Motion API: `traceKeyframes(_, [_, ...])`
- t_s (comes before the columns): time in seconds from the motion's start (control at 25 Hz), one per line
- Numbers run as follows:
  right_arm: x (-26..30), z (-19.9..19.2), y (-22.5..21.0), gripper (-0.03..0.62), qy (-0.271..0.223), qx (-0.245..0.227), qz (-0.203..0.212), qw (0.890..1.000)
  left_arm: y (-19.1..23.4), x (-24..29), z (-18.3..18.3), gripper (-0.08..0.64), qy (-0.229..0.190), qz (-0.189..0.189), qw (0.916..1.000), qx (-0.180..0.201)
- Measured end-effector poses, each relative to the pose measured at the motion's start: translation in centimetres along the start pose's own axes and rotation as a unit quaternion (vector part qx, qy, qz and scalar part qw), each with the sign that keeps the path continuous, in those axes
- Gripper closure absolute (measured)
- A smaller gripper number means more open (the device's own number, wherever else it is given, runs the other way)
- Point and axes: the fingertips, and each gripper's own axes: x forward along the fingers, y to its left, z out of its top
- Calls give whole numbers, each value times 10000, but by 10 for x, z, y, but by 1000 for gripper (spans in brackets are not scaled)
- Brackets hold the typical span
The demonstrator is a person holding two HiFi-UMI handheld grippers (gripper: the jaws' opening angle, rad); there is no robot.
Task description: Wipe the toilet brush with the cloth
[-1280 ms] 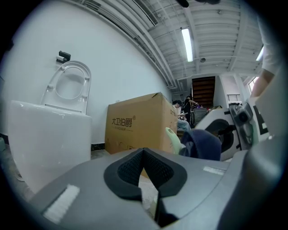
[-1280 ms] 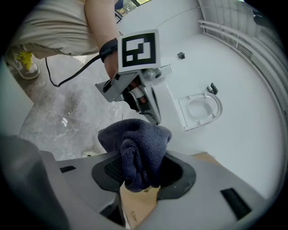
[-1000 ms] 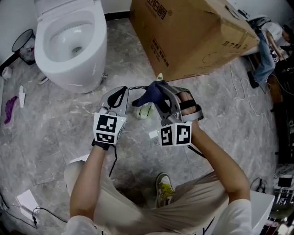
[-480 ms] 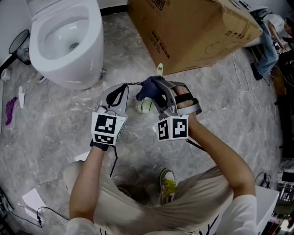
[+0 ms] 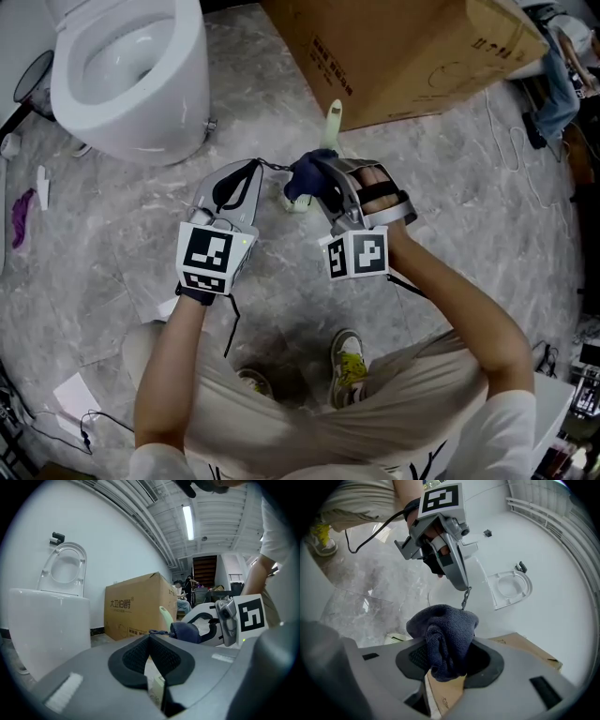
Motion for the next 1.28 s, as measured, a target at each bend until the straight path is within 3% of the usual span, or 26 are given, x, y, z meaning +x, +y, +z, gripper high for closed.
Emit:
traceKeyframes(0.16, [6, -9, 14, 422, 90, 112, 170, 9998, -4, 0, -2, 558, 23, -58, 10000, 52])
traceKeyframes(1.28, [31, -20, 62, 421, 292, -316, 706, 9966, 10, -12, -11, 558, 221, 107, 9997, -21])
